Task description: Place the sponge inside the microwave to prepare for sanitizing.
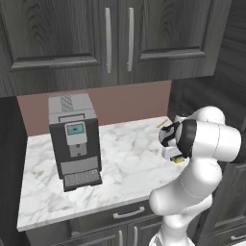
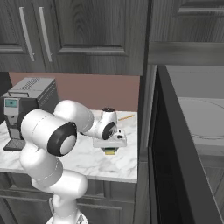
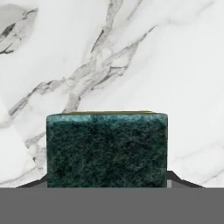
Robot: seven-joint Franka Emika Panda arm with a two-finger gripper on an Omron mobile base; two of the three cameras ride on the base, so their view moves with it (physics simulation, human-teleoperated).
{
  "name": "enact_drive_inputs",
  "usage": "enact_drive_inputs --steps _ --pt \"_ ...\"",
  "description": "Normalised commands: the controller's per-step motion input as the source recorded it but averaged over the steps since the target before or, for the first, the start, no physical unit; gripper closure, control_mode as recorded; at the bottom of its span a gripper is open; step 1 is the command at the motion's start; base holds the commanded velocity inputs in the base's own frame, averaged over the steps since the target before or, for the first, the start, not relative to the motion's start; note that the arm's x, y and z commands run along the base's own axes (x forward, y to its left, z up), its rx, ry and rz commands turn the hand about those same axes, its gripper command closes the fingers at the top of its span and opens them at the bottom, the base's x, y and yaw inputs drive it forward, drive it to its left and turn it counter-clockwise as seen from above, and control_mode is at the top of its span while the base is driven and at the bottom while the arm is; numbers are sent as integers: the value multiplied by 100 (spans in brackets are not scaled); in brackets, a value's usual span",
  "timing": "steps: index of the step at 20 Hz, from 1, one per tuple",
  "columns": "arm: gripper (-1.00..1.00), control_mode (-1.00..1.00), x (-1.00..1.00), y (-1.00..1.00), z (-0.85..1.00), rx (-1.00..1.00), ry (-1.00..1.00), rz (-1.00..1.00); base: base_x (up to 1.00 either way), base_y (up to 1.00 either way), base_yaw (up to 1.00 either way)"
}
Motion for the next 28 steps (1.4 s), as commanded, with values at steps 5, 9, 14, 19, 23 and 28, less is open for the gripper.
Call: enact_drive_inputs --steps 5,9,14,19,23,28 --pt "100 -100 -26 4 24 0 1 -6 0 0 0" --pt "100 -100 -61 16 68 0 1 -15 0 0 0" --pt "100 -100 -79 17 73 0 4 -13 0 0 0" --pt "100 -100 -84 15 61 0 2 -14 0 0 0" --pt "100 -100 -84 15 68 0 -6 -13 0 0 0" --pt "100 -100 -62 15 62 0 -27 -10 0 0 0"
